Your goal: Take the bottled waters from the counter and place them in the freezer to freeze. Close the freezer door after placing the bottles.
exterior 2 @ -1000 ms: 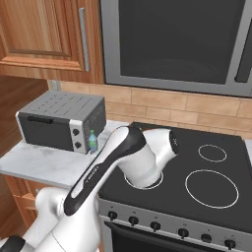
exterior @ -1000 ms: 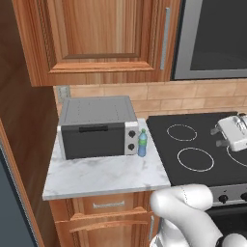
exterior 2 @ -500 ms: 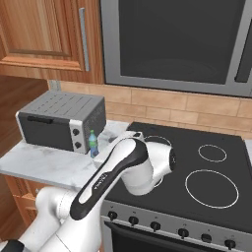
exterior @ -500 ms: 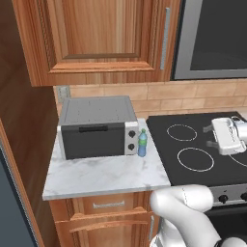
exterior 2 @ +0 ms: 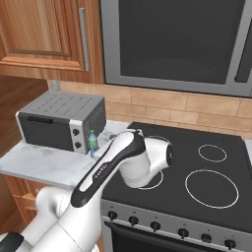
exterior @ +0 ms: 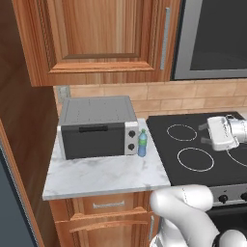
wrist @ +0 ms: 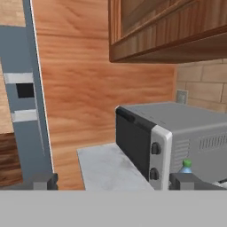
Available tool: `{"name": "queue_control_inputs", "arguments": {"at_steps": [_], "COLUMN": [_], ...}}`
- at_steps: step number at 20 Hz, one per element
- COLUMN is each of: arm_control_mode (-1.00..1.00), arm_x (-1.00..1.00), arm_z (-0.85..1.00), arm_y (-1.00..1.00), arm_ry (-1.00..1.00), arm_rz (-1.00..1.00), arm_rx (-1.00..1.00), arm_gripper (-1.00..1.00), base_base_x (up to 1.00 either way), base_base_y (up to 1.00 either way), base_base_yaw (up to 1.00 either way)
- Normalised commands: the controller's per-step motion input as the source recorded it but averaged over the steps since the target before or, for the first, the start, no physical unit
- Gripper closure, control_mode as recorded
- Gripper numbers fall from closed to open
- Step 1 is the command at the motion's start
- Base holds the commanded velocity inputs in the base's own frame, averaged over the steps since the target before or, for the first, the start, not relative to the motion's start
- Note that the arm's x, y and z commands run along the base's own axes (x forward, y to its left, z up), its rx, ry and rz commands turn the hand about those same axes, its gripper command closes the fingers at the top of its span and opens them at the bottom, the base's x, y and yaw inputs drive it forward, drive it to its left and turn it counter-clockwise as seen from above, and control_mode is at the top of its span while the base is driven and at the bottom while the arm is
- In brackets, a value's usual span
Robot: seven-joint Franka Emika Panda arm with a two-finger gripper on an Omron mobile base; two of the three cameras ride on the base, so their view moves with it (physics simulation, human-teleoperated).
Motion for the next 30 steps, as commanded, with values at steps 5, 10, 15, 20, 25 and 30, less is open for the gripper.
{"name": "queue_control_inputs", "arguments": {"at_steps": [5,10,15,20,25,30], "arm_control_mode": [-1.0,-1.0,-1.0,-1.0,-1.0,-1.0], "arm_x": [0.46,0.23,0.18,0.23,0.25,0.25], "arm_z": [0.0,-0.02,-0.12,-0.26,-0.35,-0.34], "arm_y": [0.0,0.0,0.0,0.01,0.07,0.07], "arm_ry": [0.07,0.01,0.0,0.0,0.01,0.0], "arm_rz": [0.0,0.01,0.04,0.04,0.04,0.04], "arm_rx": [0.0,0.0,0.0,0.0,0.0,-0.01], "arm_gripper": [-1.0,-1.0,-1.0,-1.0,-1.0,-1.0], "base_base_x": [0.0,0.0,0.0,0.0,0.0,0.0], "base_base_y": [0.0,0.0,0.0,0.0,0.0,0.0], "base_base_yaw": [0.0,0.0,0.0,0.0,0.0,0.0]}}
